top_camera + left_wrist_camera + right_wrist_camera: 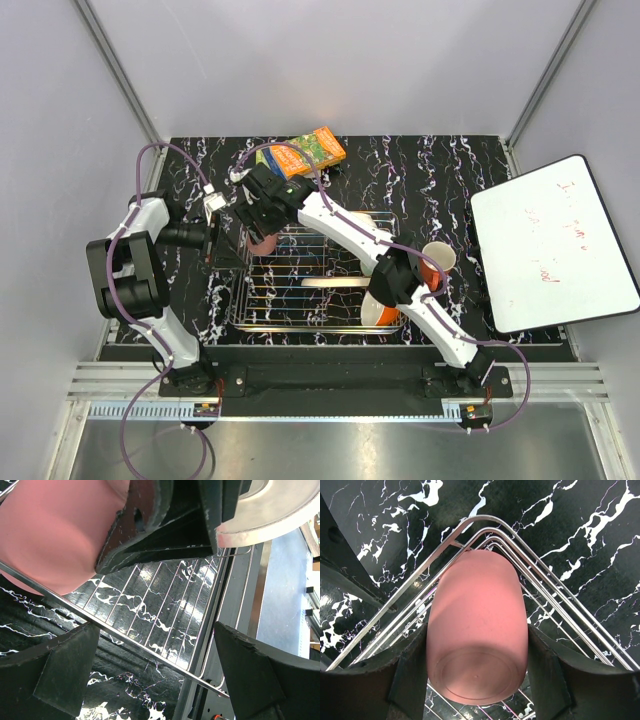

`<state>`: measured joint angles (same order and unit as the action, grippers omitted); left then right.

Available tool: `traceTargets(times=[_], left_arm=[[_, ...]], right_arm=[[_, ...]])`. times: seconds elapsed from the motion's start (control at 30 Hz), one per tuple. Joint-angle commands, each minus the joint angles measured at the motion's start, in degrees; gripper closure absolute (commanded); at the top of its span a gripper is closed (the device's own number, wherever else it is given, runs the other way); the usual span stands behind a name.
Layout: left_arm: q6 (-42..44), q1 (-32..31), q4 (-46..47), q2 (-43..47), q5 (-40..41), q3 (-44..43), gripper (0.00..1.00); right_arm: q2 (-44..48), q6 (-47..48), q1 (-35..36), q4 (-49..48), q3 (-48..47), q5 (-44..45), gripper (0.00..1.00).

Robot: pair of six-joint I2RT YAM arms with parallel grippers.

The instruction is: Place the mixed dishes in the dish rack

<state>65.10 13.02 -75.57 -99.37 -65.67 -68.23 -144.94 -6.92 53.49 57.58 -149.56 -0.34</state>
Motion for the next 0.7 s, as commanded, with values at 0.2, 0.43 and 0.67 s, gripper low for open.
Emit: traceTargets(times=[0.2,0.43,0.67], left_arm=[[1.6,-0.2,-13.1,0.1,-4.1,-1.1,0.01],[0.9,0.7,-13.1,0.3,-3.9,-2.4,0.01],[0.7,1.3,-13.2,0.1,-3.8,-2.9,0.01]], right_arm=[[9.0,2.3,0.5,-3.2,4.7,5.5,1.0],[11.0,3.1,1.2,0.2,10.9,6.4,1.0],[10.1,3.8,1.3,0.2,12.1,3.4,1.0]])
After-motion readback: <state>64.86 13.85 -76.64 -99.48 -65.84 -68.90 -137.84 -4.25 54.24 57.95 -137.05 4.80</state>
